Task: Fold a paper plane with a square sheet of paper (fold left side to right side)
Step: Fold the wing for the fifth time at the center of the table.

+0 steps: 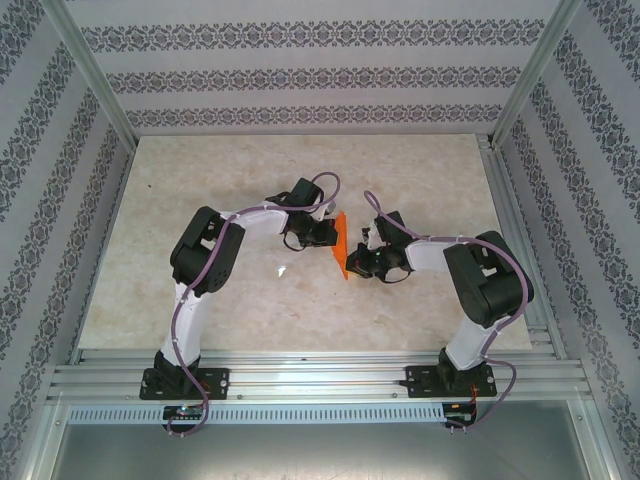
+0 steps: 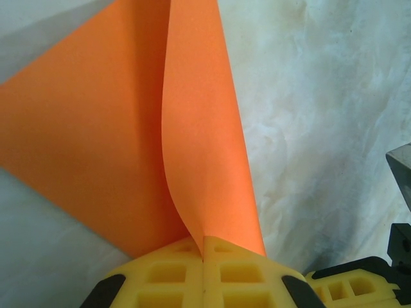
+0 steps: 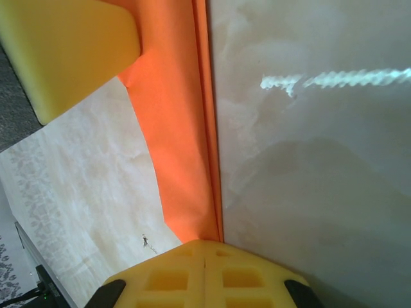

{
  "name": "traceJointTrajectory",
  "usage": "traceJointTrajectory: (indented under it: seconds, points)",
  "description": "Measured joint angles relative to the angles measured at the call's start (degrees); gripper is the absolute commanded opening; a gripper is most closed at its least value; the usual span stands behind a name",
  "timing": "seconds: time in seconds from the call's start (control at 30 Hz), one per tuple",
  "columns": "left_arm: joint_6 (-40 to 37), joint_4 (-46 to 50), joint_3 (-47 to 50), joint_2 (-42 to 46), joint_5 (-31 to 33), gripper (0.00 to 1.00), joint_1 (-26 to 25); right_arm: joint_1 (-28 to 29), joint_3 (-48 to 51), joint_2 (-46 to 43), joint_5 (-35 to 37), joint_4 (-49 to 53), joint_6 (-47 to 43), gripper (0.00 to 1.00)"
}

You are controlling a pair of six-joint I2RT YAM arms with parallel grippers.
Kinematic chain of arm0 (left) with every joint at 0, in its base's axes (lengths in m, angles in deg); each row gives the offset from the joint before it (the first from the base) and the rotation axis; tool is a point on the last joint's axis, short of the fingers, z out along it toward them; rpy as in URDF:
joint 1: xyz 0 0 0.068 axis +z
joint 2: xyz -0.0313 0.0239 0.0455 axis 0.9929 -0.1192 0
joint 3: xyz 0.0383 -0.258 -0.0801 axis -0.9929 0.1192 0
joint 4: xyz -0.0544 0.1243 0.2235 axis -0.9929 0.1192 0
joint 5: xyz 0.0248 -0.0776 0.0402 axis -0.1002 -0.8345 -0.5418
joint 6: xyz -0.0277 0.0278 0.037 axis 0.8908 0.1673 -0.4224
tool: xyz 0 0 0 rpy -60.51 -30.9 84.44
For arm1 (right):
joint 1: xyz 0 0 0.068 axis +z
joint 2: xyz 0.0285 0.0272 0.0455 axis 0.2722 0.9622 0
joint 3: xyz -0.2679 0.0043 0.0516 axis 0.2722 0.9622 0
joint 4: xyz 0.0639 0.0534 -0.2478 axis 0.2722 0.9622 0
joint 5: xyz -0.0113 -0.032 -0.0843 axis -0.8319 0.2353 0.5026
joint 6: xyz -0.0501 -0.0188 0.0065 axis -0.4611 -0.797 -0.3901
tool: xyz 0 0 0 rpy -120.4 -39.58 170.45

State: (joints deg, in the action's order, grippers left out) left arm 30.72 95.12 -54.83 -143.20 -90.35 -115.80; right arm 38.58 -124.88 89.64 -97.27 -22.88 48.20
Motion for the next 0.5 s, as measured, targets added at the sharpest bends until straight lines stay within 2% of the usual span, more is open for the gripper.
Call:
traceJointTrajectory:
  seconds: [0.5]
  points:
    - [0.3,-6.6,4.8,1.2,0.0,0.01,0.0,1.6,0.5,-4.1,3.2,2.1,-0.1,0.07]
